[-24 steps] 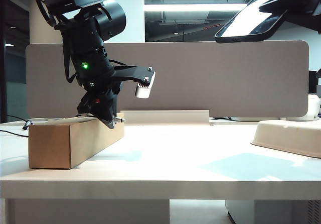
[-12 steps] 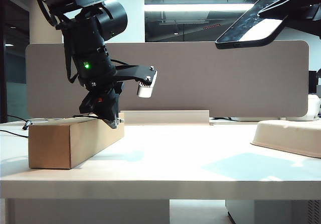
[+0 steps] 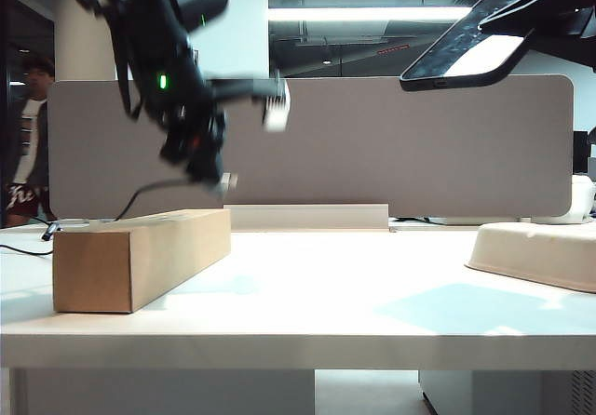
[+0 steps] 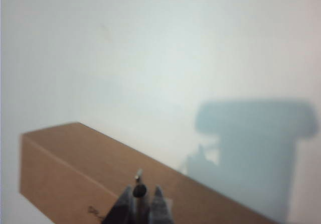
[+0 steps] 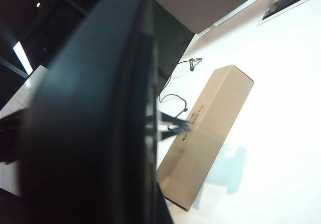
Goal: Pick up the charging cable and the phone, plug the charging cable into the charging port on the phone, and finally place them back on the table.
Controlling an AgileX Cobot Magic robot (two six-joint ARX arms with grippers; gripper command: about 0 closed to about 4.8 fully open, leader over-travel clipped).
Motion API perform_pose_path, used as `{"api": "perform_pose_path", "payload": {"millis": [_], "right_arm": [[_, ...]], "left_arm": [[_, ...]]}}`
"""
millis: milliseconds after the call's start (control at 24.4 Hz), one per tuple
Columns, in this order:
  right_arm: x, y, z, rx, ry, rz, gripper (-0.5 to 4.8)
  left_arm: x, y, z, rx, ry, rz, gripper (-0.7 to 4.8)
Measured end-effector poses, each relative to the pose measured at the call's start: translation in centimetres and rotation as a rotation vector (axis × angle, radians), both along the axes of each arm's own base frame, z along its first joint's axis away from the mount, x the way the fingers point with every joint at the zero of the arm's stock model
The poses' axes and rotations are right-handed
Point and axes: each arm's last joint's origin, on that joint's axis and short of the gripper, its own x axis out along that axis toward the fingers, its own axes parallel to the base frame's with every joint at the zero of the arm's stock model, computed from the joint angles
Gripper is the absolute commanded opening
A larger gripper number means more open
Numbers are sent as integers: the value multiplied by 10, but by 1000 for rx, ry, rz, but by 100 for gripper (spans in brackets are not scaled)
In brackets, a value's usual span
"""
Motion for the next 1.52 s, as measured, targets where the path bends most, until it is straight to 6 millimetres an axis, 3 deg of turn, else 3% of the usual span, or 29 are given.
{"api": "perform_pose_path", "payload": {"millis": [123,328,491,737,1024,1515], "right_arm": [[0,0,0,0,-3,-3,-5],[0,0,6,2,-62,-3,-5],[0,0,13,9,-128,-2,-5],[-2,6,37,61,-222,97,-5],[-7,25,65,105,-320,246,-5],[-8,27,68,140,-274,276,-5]], "left_arm": [[-13,3,32,-229,24,37,-6],[-36,8,61,-526,185,33,-6],[-50,11,72,-653,332,13,-6],[-74,13,79,-833,732,-161,-6],[-95,-11,82,-855,880,-351,-6],[-97,-24,83,-877,862,-458,-6]]}}
